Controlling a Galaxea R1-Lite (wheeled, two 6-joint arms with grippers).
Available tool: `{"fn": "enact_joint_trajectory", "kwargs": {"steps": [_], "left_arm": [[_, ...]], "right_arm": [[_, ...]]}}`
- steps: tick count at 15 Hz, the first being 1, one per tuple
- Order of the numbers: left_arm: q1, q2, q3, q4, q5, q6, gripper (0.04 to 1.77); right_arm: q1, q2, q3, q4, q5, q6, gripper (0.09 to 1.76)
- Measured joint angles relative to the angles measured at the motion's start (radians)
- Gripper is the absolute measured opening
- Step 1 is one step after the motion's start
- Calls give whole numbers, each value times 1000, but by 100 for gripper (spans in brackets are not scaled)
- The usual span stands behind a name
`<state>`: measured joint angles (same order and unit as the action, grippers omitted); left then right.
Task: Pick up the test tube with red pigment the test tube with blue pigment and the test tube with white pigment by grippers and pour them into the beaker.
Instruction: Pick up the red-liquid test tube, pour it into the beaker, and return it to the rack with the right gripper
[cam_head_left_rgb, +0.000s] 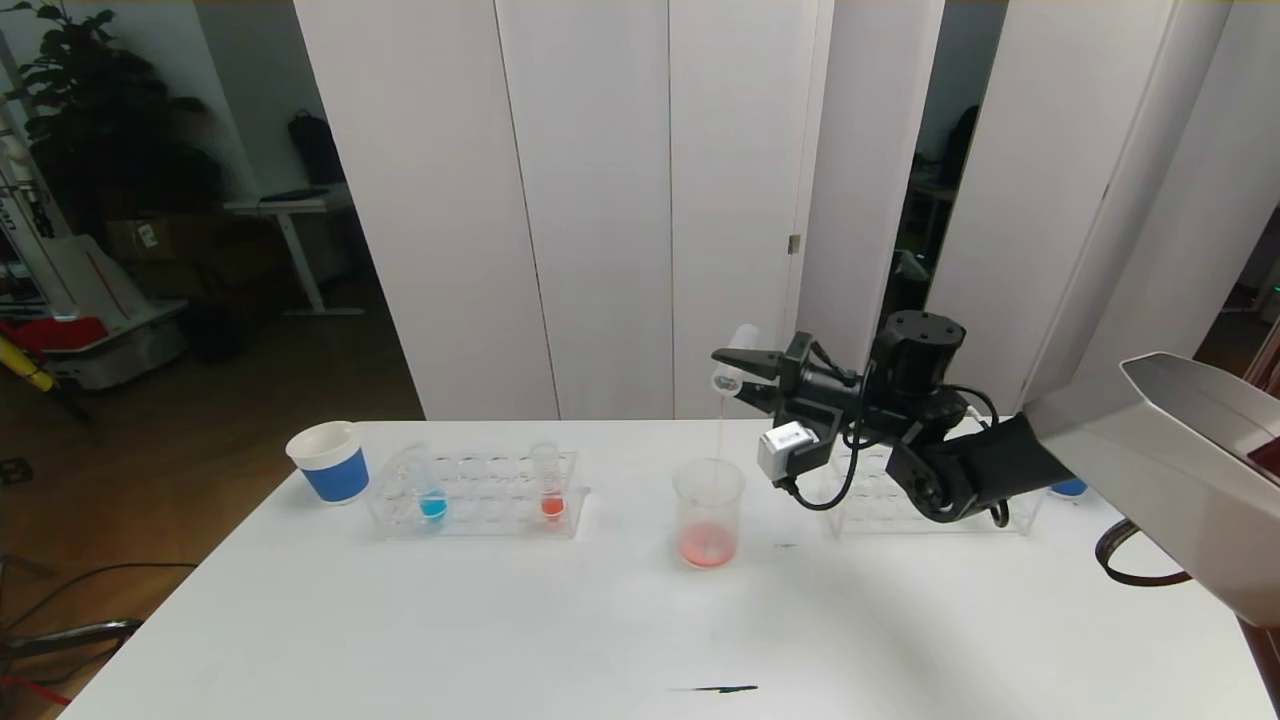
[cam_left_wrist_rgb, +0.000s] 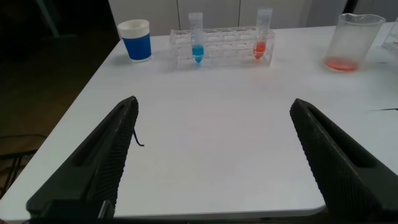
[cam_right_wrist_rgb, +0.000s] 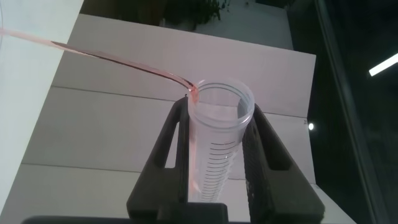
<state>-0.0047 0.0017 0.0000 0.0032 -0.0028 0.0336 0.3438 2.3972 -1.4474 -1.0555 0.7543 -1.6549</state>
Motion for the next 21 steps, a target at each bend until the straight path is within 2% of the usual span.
{"fn": "enact_joint_trajectory", "kwargs": {"steps": [7,17,19,21], "left_arm": [[0,0,0,0,0,0,174],[0,0,0,0,0,0,174],[0,0,0,0,0,0,174],[0,0,0,0,0,0,174]], "right_arm": [[3,7,-15,0,19,-18,57],[-4,-40,-17,-5,-11,25,57],[-3,-68,-17,-8,-81,73,57],[2,-102,-16,-11,-211,152,57]]}}
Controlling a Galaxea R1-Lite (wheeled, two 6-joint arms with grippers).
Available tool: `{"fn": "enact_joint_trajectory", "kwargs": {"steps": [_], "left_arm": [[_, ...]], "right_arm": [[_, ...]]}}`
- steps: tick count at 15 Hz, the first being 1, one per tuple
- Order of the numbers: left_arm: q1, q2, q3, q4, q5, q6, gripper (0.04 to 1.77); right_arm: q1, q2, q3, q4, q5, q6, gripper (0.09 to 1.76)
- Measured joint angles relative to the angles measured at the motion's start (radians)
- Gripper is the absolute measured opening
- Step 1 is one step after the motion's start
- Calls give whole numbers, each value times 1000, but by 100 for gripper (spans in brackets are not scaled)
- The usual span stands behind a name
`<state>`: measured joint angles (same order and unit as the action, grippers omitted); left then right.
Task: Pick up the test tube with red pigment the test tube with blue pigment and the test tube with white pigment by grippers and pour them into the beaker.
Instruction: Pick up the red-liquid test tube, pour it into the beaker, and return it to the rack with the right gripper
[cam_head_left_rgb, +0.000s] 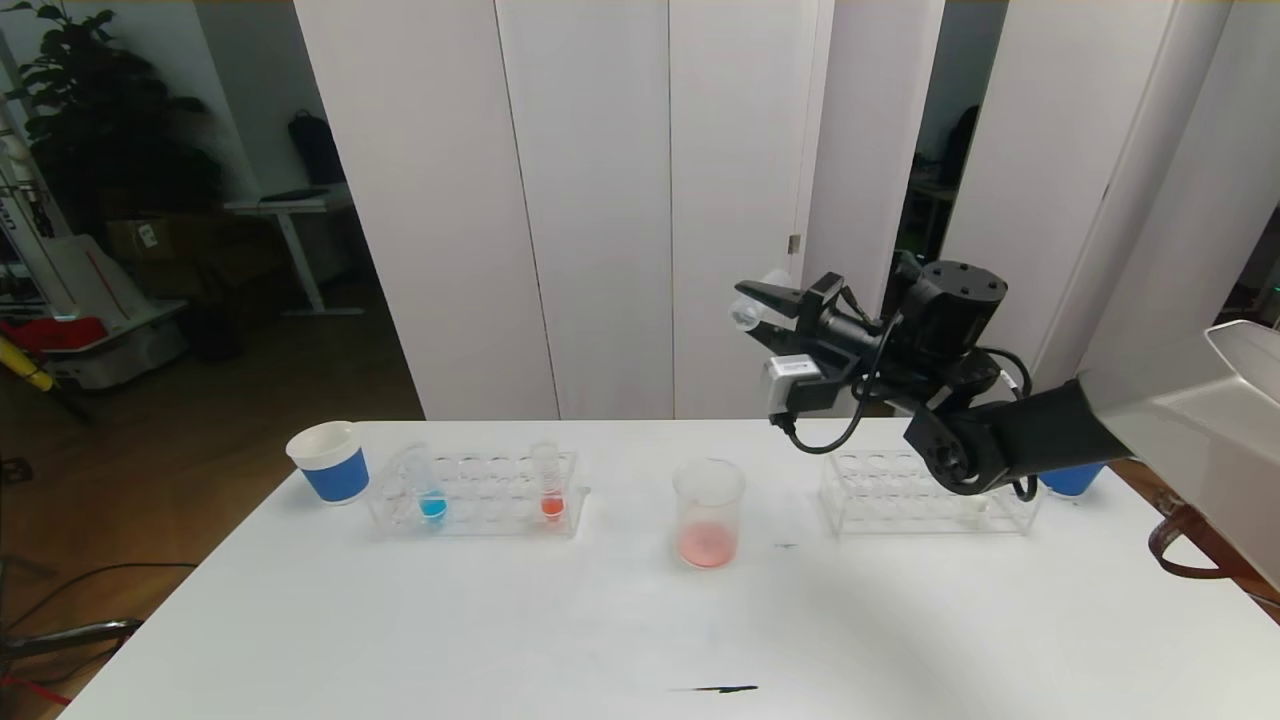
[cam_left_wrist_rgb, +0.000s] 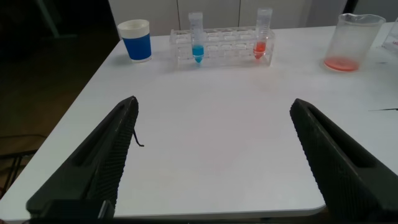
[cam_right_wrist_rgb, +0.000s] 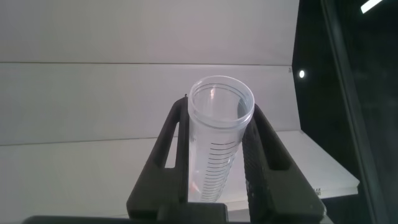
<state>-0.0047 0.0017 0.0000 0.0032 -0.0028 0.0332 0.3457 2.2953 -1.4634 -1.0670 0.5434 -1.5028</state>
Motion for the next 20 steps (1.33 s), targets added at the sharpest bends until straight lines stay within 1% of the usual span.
{"fn": "enact_joint_trajectory", "kwargs": {"steps": [3,4,6,7,9,11,13,14,15,17,20], "left_arm": [[0,0,0,0,0,0,174],[0,0,0,0,0,0,174],[0,0,0,0,0,0,174],[0,0,0,0,0,0,174],[0,0,0,0,0,0,174],[0,0,0,0,0,0,174],[0,0,0,0,0,0,174],[0,0,0,0,0,0,174],[0,0,0,0,0,0,174],[0,0,0,0,0,0,174],[0,0,0,0,0,0,174]], "right_arm": [[0,-49,11,-42,-206,176,57],[0,-59,16,-71,-289,248,57],[8,-69,27,-141,-475,385,57],[15,-70,37,-174,-584,467,57],[25,-73,52,-195,-793,632,57],[28,-76,57,-201,-950,785,57],[29,-80,60,-196,-1105,901,57],[29,-84,62,-193,-1164,942,57],[29,-90,71,-191,-1198,980,57],[26,-106,114,-188,-1220,1032,57],[9,-151,207,-189,-1223,1070,57]]}}
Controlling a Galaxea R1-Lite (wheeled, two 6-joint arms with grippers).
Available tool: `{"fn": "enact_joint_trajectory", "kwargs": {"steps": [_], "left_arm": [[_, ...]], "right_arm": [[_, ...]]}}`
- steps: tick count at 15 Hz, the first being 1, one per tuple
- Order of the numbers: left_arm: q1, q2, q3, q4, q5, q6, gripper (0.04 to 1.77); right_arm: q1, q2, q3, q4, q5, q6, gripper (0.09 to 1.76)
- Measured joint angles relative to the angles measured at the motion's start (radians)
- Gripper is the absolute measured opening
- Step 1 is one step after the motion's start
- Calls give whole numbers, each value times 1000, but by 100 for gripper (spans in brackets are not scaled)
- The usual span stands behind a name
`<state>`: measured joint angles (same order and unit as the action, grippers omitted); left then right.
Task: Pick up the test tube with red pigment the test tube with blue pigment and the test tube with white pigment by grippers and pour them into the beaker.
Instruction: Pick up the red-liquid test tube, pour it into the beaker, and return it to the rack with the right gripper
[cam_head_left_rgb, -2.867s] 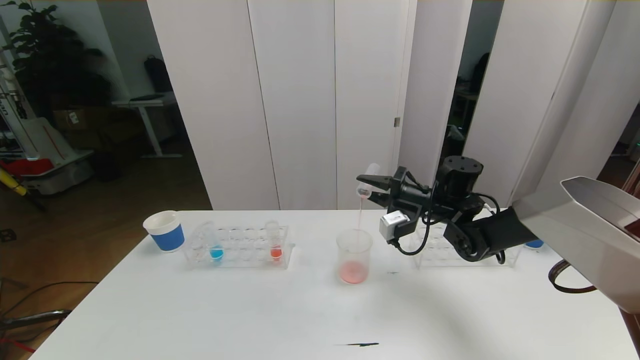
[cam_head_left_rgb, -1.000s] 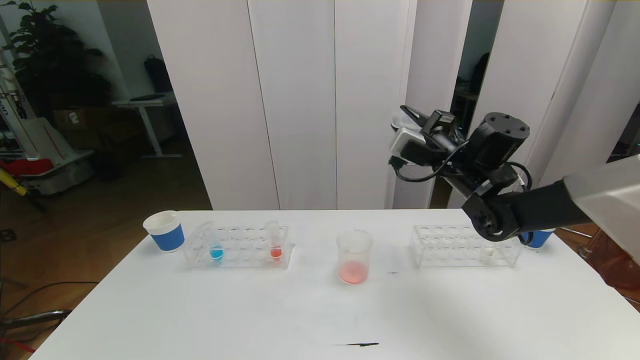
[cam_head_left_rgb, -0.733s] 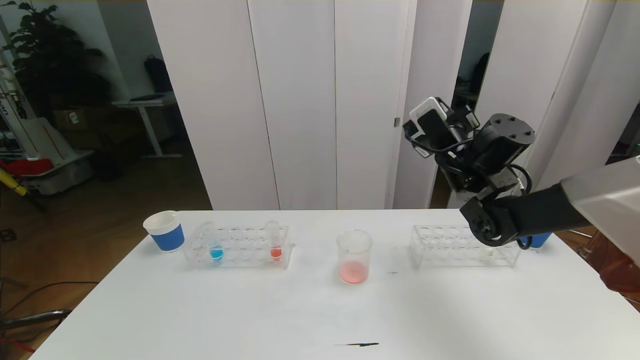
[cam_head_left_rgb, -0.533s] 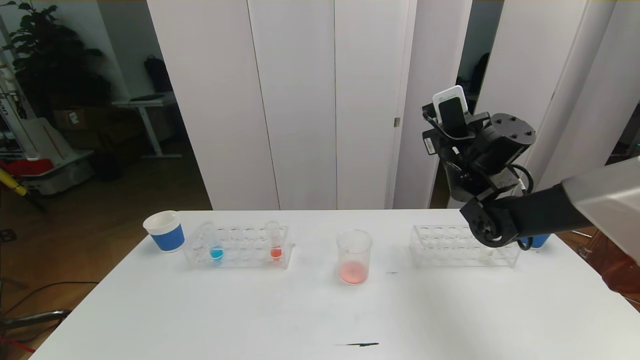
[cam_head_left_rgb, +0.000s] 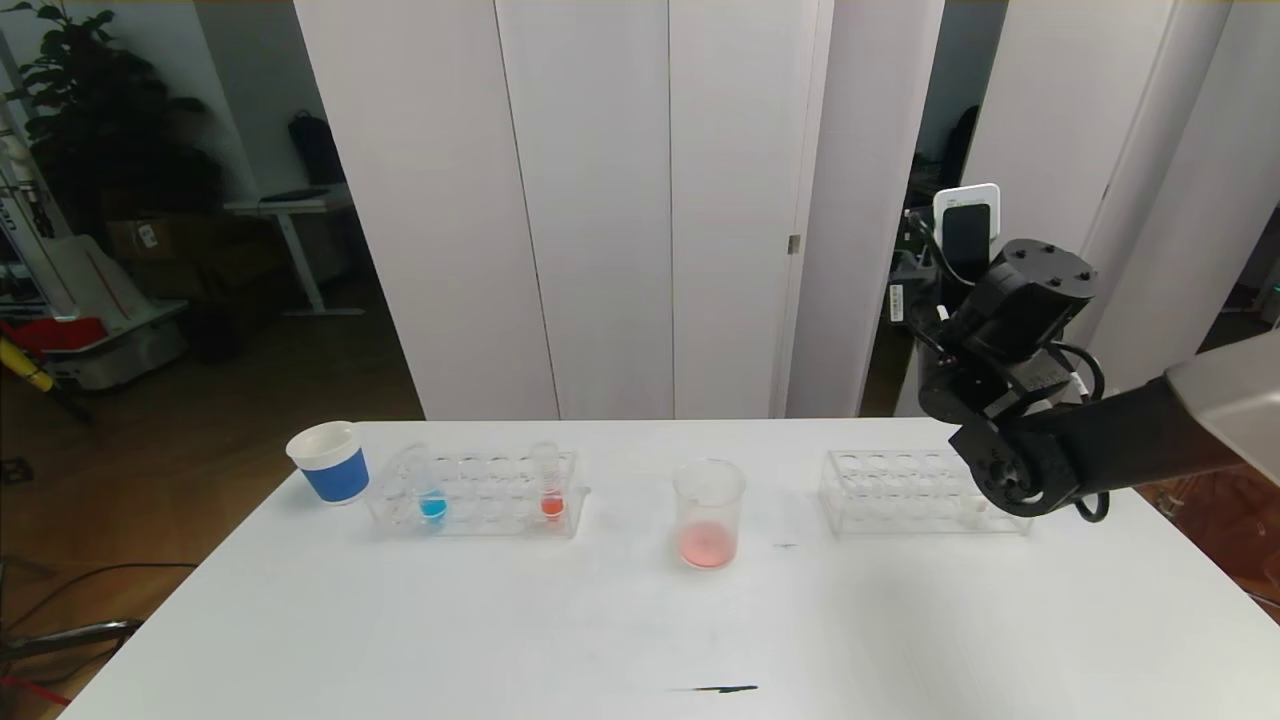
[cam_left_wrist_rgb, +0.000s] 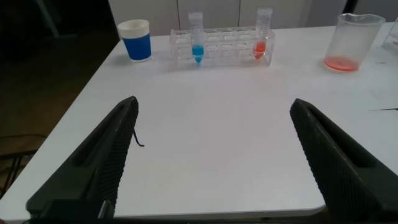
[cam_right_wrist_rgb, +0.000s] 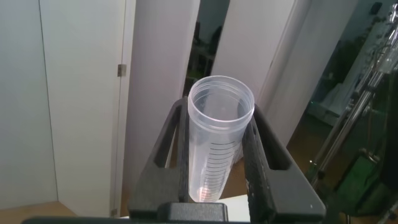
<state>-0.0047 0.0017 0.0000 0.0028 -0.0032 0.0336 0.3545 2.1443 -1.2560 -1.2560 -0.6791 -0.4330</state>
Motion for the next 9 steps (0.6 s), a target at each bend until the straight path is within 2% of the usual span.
{"fn": "enact_joint_trajectory", "kwargs": {"steps": [4,9], "left_arm": [[0,0,0,0,0,0,174],[0,0,0,0,0,0,174]], "right_arm": [[-85,-96,110,-6,10,-7,57],[-279,-209,165,-2,110,27,57]]}}
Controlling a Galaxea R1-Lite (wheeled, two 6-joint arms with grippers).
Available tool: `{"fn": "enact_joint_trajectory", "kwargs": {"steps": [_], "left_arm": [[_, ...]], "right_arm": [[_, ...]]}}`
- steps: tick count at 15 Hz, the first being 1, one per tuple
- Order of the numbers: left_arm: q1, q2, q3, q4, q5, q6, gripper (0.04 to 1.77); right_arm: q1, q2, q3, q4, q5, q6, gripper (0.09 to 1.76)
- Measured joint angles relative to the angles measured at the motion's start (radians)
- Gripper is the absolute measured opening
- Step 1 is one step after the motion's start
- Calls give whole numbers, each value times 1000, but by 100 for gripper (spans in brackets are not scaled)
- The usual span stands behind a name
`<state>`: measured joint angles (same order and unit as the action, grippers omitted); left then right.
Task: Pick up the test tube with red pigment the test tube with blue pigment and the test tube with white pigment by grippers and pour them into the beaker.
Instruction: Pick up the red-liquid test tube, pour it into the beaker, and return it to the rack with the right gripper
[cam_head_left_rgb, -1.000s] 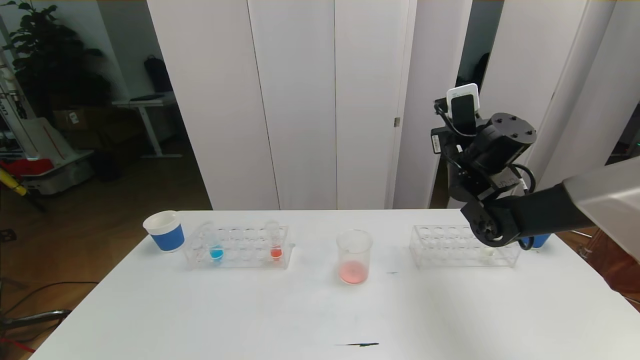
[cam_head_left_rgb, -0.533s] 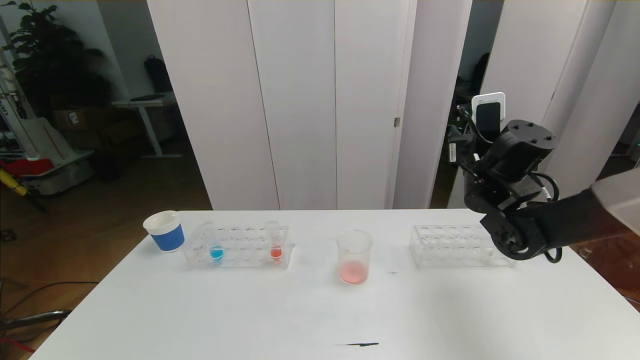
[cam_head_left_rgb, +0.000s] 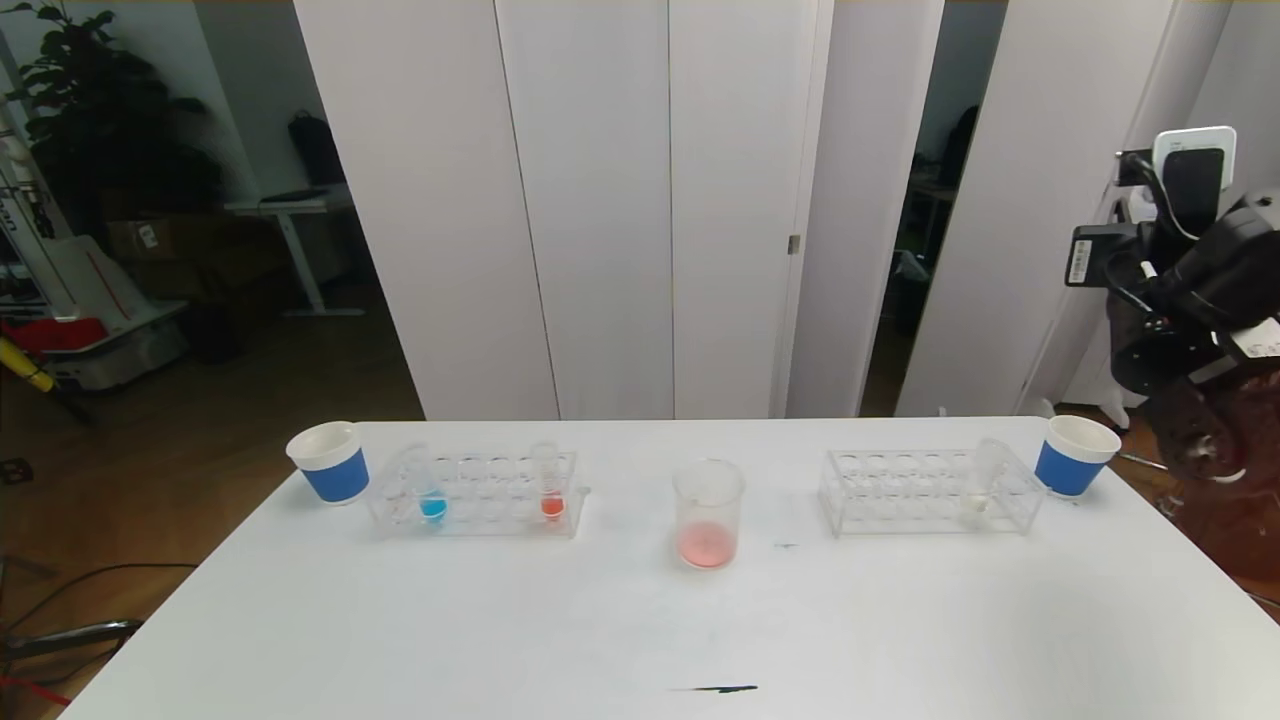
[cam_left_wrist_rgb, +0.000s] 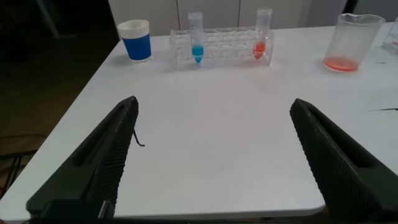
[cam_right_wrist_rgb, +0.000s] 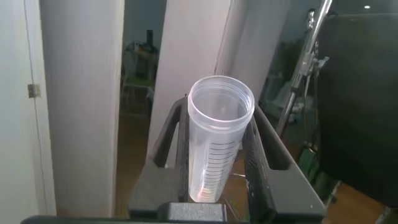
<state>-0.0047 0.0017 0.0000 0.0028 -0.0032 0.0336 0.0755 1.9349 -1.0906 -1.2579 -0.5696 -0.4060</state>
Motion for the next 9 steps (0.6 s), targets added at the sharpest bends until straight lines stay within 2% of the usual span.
{"fn": "enact_joint_trajectory", "kwargs": {"steps": [3,7,9], "left_arm": [[0,0,0,0,0,0,174],[0,0,0,0,0,0,174],[0,0,0,0,0,0,174]], "right_arm": [[-105,-29,28,38,25,151,57],[-197,-24,68,230,45,452,57],[-232,-1,79,268,70,516,57]]}}
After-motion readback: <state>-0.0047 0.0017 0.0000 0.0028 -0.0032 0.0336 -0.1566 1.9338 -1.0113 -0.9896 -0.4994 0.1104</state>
